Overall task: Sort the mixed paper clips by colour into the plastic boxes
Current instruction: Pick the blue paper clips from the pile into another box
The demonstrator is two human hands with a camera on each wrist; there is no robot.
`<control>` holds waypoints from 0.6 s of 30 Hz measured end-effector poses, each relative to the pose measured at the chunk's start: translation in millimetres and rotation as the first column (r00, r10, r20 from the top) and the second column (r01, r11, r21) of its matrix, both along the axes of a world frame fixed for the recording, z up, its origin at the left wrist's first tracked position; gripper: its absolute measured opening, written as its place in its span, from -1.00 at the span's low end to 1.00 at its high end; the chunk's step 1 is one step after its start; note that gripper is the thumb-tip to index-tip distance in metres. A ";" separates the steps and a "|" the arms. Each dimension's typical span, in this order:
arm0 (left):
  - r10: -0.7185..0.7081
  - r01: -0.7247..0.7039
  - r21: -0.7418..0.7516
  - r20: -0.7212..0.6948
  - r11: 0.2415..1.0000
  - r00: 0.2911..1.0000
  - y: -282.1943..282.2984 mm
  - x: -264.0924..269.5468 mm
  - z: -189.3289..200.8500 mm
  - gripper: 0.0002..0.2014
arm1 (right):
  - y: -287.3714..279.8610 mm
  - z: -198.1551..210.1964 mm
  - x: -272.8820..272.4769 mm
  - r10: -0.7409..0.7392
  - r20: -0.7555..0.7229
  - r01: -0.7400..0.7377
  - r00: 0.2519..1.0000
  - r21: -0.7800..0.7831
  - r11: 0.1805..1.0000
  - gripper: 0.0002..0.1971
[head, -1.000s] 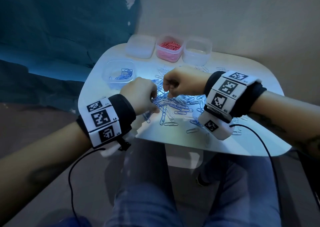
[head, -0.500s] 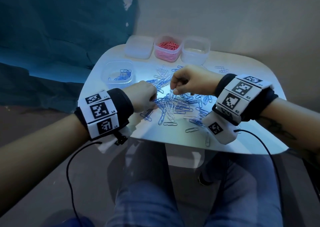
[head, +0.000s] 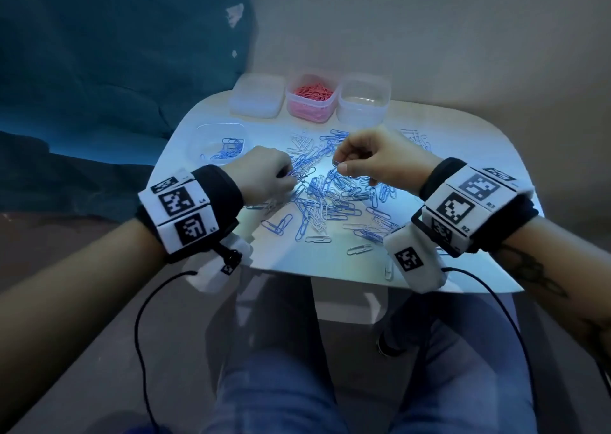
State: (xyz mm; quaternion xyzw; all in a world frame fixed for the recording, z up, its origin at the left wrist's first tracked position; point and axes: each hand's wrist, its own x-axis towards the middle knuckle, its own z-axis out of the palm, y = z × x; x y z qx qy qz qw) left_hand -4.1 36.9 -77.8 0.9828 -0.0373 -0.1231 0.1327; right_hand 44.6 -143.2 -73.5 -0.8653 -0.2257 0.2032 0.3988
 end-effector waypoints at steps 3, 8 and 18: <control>0.093 -0.102 -0.302 -0.044 0.948 0.995 3.6 -0.4 0.2 -0.71 | -1.4 -0.1 -2.8 -0.034 -0.066 0.041 0.997 0.107 0.993 -0.86; 0.147 -0.194 -0.700 -0.127 0.688 0.981 -9.3 -6.1 1.0 -0.73 | -2.2 -1.3 -13.7 -0.138 -0.217 0.217 0.966 0.400 0.890 -0.88; 0.153 -0.341 -0.909 -0.311 0.238 0.938 -45.6 -3.4 -6.9 -0.76 | -5.1 0.0 -26.4 -0.161 -0.406 0.373 0.900 0.524 0.765 -0.83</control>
